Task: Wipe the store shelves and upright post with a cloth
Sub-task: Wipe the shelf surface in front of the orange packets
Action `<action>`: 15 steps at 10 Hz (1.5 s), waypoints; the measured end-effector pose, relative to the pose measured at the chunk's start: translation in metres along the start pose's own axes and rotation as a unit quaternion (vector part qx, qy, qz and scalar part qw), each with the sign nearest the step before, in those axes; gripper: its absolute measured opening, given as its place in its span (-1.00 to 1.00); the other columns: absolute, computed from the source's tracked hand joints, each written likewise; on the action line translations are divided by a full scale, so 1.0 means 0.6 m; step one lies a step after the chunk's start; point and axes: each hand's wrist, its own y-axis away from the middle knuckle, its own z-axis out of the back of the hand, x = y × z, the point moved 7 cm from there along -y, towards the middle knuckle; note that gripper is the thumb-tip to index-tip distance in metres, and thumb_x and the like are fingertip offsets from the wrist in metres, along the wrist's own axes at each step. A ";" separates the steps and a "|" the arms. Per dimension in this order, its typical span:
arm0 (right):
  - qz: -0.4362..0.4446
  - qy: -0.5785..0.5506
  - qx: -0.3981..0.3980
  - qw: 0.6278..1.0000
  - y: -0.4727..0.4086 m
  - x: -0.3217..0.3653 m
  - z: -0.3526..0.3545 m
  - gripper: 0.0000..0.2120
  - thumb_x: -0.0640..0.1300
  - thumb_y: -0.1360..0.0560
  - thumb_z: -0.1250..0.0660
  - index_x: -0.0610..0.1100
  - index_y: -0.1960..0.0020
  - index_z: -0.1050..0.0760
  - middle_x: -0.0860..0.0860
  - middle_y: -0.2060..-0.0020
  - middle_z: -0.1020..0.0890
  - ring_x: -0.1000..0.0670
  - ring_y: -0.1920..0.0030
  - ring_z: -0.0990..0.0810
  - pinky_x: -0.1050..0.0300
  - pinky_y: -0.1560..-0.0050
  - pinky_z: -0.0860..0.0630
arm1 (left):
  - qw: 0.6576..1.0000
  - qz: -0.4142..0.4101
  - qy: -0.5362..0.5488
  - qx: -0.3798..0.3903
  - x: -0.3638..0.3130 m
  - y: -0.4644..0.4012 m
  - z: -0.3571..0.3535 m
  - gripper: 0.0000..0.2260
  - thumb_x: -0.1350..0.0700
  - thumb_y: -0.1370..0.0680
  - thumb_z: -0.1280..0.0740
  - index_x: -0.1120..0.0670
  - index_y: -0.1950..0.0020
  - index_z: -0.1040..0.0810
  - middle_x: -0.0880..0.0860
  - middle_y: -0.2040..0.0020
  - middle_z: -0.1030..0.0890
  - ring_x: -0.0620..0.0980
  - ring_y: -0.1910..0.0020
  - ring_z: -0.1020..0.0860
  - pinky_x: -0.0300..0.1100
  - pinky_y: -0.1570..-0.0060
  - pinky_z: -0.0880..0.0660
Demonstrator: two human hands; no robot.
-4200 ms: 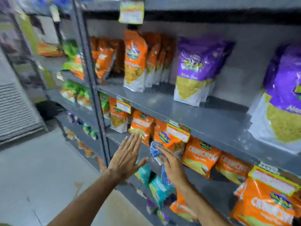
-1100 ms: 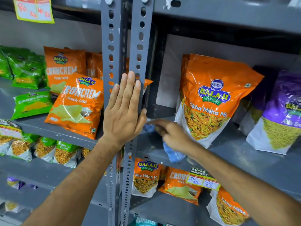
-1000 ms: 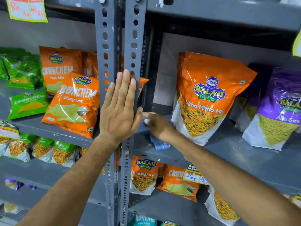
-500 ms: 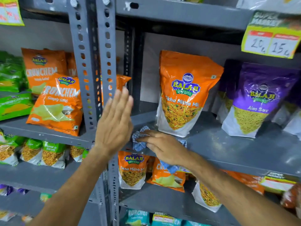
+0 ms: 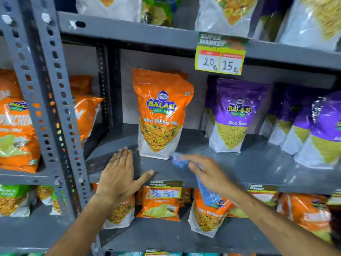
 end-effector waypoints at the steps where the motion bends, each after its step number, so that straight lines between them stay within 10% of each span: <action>1: -0.069 -0.056 -0.195 0.977 -0.041 -0.049 0.094 -0.70 -0.22 -0.64 -0.25 0.04 -0.28 -0.59 -0.01 -0.21 -0.67 0.41 -0.07 -0.56 0.45 -0.10 -0.42 | 1.000 0.010 -0.015 0.006 -0.003 -0.005 -0.002 0.17 -0.63 -0.40 0.28 0.26 -0.68 -0.03 0.24 -0.70 -0.06 0.15 -0.69 -0.05 -0.03 -0.64 0.10; 3: -0.206 0.016 -0.175 0.963 -0.231 -0.145 0.091 -0.68 -0.15 -0.63 -0.22 0.05 -0.32 -0.58 -0.08 0.07 -0.67 -0.08 0.16 -0.61 0.27 0.42 -0.46 | 0.999 0.022 -0.036 0.007 0.006 -0.016 -0.016 0.20 -0.68 -0.39 0.28 0.23 -0.68 -0.07 0.18 -0.70 -0.10 0.10 -0.69 -0.08 -0.02 -0.67 0.04; 4: -0.203 0.099 -0.077 0.971 -0.321 -0.200 0.045 -0.67 -0.14 -0.66 -0.18 -0.09 -0.37 -0.54 -0.20 -0.29 -0.62 -0.22 -0.26 -0.59 0.08 -0.16 -0.54 | 0.999 0.022 -0.034 -0.007 0.009 -0.020 -0.016 0.20 -0.69 -0.37 0.29 0.20 -0.69 -0.08 0.16 -0.71 -0.11 0.07 -0.69 -0.09 -0.04 -0.67 0.03; 6: -0.187 0.220 0.054 0.956 -0.501 -0.542 -0.047 -0.65 0.34 -0.52 -0.18 0.22 -0.18 -0.54 0.11 0.00 -0.65 -0.09 -0.10 -0.67 -0.08 -0.12 -0.60 | 0.999 0.022 -0.036 -0.029 0.009 -0.021 -0.014 0.17 -0.68 -0.40 0.24 0.20 -0.68 -0.14 0.15 -0.69 -0.15 0.06 -0.68 -0.13 -0.09 -0.64 0.05; 7: -0.146 0.164 0.076 0.973 -0.493 -0.521 -0.074 -0.53 0.50 -0.51 -0.02 0.32 -0.22 -0.49 0.14 -0.03 -0.70 -0.06 -0.06 -0.68 -0.05 -0.06 -0.59 | 0.998 0.021 -0.043 -0.029 0.010 -0.020 -0.013 0.17 -0.68 -0.40 0.25 0.18 -0.68 -0.13 0.14 -0.70 -0.15 0.03 -0.68 -0.13 -0.11 -0.63 0.06; 8: -0.138 0.182 0.056 0.972 -0.389 -0.283 -0.034 -0.65 0.29 -0.64 -0.02 0.33 -0.35 -0.41 0.05 -0.36 -0.58 -0.12 -0.30 -0.56 -0.10 -0.26 -0.49 | 0.999 0.020 -0.046 -0.020 0.007 -0.017 -0.012 0.18 -0.68 -0.39 0.29 0.17 -0.69 -0.09 0.13 -0.70 -0.12 0.02 -0.68 -0.10 -0.13 -0.62 0.08; 11: -0.099 0.230 0.068 0.966 -0.220 -0.156 -0.013 -0.59 -0.15 -0.62 -0.11 0.16 -0.38 -0.45 -0.12 -0.32 -0.56 -0.24 -0.20 -0.61 0.02 -0.07 -0.54 | 0.999 0.030 -0.035 0.019 0.007 -0.013 -0.014 0.18 -0.67 -0.38 0.29 0.19 -0.69 -0.05 0.14 -0.71 -0.09 0.04 -0.69 -0.06 -0.06 -0.67 0.03; 13: -0.020 0.197 0.103 0.975 -0.106 -0.133 -0.001 -0.61 -0.18 -0.67 -0.13 0.06 -0.45 -0.44 0.01 -0.46 -0.46 -0.03 -0.47 -0.40 0.10 -0.43 -0.30 | 0.999 0.033 -0.024 0.029 0.006 -0.011 -0.013 0.22 -0.69 -0.35 0.32 0.19 -0.70 -0.04 0.14 -0.71 -0.08 0.04 -0.70 -0.05 -0.05 -0.67 0.02; 15: -0.023 -0.001 0.166 0.986 -0.015 -0.112 0.046 -0.64 -0.25 -0.68 -0.21 0.15 -0.30 -0.56 0.25 -0.31 -0.56 0.36 -0.36 -0.43 0.41 -0.36 -0.30 | 0.999 0.032 -0.027 0.016 0.002 -0.011 -0.009 0.16 -0.67 -0.39 0.23 0.18 -0.69 -0.09 0.12 -0.71 -0.13 0.04 -0.69 -0.09 -0.07 -0.63 0.01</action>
